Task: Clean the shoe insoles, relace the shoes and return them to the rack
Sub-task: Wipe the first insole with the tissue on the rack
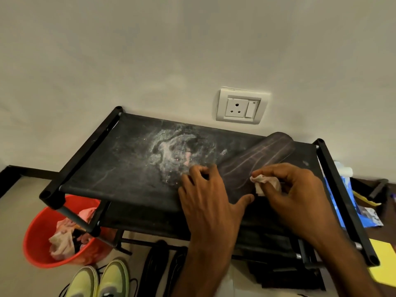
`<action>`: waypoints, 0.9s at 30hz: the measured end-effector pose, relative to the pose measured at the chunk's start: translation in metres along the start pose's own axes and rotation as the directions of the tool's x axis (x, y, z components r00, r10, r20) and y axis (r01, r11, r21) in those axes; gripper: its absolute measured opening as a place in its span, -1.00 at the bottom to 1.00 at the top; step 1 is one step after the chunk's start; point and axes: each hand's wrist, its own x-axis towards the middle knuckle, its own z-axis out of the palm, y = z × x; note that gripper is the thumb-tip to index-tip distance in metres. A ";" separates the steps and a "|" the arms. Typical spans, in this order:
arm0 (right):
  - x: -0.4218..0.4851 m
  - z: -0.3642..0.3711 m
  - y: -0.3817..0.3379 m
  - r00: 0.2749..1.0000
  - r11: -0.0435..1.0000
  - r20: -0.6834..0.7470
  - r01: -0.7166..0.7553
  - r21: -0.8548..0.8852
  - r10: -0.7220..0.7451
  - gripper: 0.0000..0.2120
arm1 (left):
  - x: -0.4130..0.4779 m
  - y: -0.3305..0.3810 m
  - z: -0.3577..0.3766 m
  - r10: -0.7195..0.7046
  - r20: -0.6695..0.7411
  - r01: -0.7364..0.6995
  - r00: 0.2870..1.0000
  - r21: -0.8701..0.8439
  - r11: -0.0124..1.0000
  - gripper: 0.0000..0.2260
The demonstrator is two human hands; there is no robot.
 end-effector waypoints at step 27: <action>0.010 0.006 -0.005 0.997 0.981 0.000 -0.076 -0.176 0.077 -0.94 | 0.001 -0.005 -0.004 0.049 0.114 -0.034 0.992 -0.131 0.991 -0.14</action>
